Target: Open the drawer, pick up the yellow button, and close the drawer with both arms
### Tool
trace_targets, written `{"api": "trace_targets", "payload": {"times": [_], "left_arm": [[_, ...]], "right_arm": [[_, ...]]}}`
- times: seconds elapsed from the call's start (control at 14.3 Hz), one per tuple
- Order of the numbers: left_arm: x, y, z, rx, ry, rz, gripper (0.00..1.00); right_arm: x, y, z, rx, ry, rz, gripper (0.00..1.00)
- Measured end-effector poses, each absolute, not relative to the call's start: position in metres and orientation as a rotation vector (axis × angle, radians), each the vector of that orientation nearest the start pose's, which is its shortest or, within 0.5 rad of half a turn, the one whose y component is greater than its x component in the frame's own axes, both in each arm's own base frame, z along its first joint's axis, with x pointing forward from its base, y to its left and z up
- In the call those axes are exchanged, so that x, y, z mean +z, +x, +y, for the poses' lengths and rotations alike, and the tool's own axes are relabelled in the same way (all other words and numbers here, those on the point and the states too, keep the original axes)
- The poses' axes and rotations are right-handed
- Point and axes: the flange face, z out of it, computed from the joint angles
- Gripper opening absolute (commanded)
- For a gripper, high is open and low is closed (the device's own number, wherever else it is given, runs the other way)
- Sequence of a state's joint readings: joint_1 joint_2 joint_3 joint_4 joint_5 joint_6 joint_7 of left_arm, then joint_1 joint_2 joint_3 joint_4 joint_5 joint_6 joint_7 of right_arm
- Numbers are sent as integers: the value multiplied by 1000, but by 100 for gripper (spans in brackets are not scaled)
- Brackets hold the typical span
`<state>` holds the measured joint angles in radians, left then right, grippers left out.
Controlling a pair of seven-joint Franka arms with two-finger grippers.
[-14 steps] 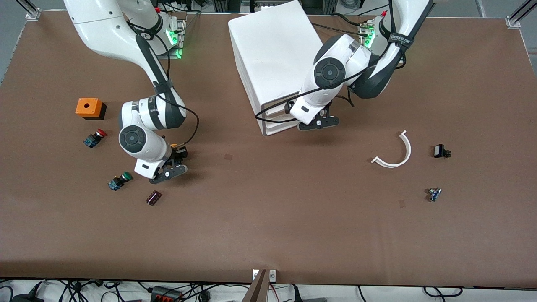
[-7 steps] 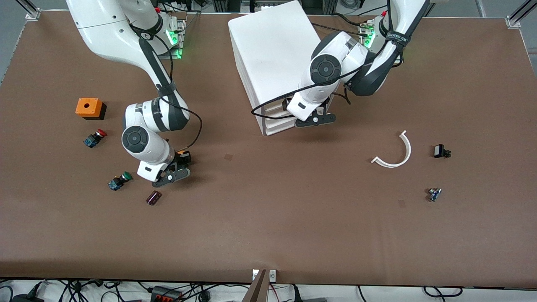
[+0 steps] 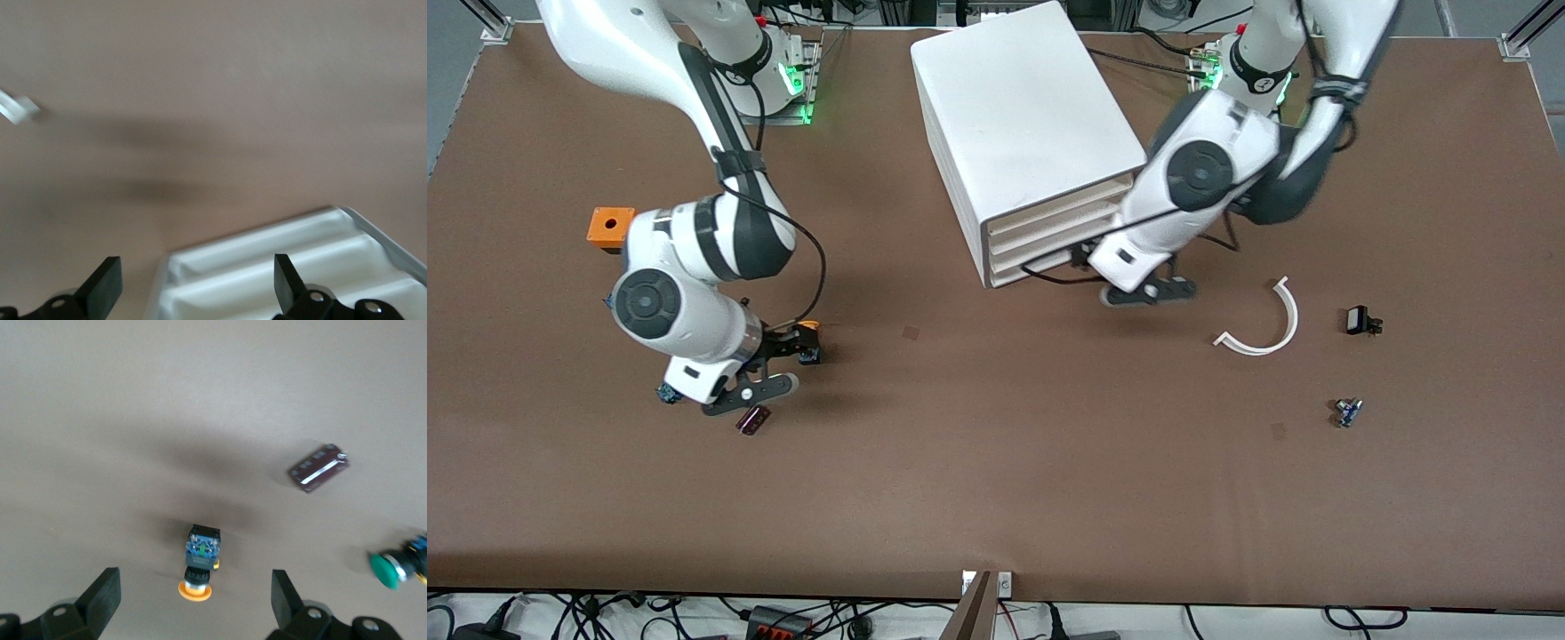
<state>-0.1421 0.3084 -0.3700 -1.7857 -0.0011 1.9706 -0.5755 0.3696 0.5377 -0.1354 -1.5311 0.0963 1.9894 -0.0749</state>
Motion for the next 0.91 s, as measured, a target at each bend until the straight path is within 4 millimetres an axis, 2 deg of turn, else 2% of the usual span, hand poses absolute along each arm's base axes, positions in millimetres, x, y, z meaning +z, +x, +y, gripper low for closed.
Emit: {"api": "trace_targets", "payload": {"times": [0.21, 0.35, 0.56, 0.7, 0.91], "left_arm": [[415, 590, -217, 184, -3116, 83, 100], [437, 605, -172, 224, -3099, 181, 100], [488, 620, -105, 261, -3089, 236, 100], [524, 624, -73, 238, -3095, 272, 100], [554, 622, -41, 203, -3087, 320, 100]], "right_arm": [[388, 669, 158, 134, -3126, -299, 100], [418, 667, 144, 134, -3132, -246, 100], [456, 660, 123, 111, -3135, -195, 100], [474, 659, 111, 71, -3136, -167, 100], [497, 656, 87, 27, -3142, -110, 100]]}}
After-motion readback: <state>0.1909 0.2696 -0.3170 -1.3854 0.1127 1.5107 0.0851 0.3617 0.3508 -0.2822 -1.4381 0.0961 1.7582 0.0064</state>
